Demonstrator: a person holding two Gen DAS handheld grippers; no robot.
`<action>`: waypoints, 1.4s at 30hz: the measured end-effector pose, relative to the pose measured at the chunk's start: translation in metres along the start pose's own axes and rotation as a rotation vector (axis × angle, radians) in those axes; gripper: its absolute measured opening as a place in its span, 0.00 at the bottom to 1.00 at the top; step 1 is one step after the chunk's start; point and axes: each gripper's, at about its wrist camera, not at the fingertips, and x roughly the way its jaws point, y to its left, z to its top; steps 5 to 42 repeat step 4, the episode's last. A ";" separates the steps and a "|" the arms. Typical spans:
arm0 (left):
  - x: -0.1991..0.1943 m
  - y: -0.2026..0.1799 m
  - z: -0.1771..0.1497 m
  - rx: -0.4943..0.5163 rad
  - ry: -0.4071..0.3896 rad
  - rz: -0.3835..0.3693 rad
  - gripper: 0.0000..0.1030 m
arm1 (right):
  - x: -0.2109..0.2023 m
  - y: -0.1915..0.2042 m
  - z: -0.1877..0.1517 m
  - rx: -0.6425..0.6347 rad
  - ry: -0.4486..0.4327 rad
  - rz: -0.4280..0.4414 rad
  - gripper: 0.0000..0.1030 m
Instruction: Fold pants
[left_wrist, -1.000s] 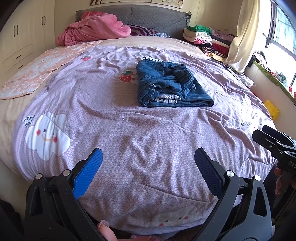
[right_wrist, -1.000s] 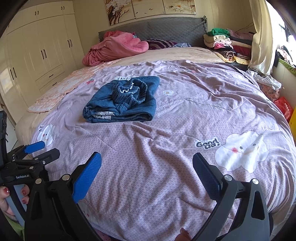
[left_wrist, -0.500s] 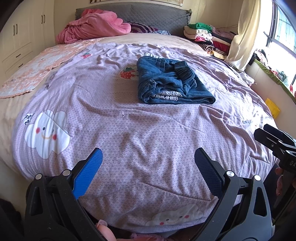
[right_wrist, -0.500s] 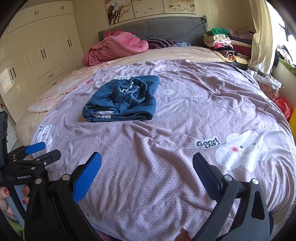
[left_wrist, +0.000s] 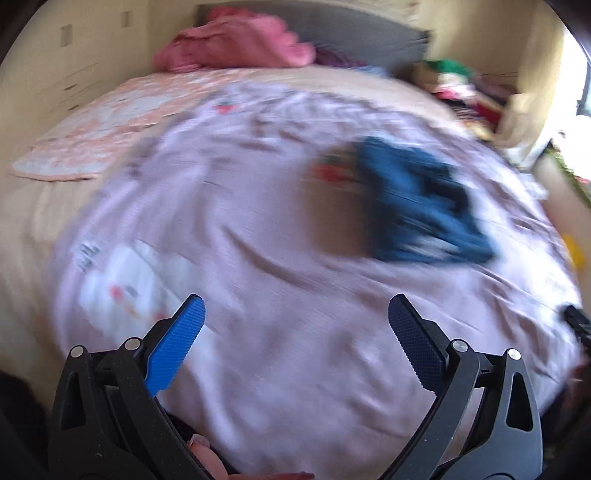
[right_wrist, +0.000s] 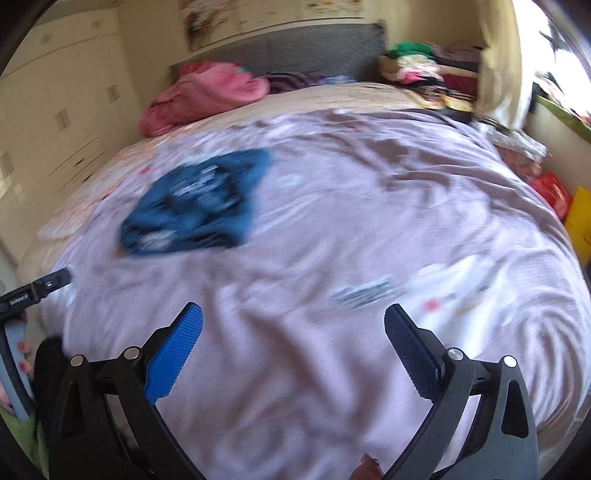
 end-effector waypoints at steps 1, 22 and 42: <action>0.011 0.012 0.011 -0.009 0.004 0.042 0.91 | 0.007 -0.020 0.010 0.021 0.001 -0.046 0.96; 0.054 0.057 0.054 -0.051 0.043 0.166 0.91 | 0.028 -0.088 0.041 0.082 0.021 -0.194 0.96; 0.054 0.057 0.054 -0.051 0.043 0.166 0.91 | 0.028 -0.088 0.041 0.082 0.021 -0.194 0.96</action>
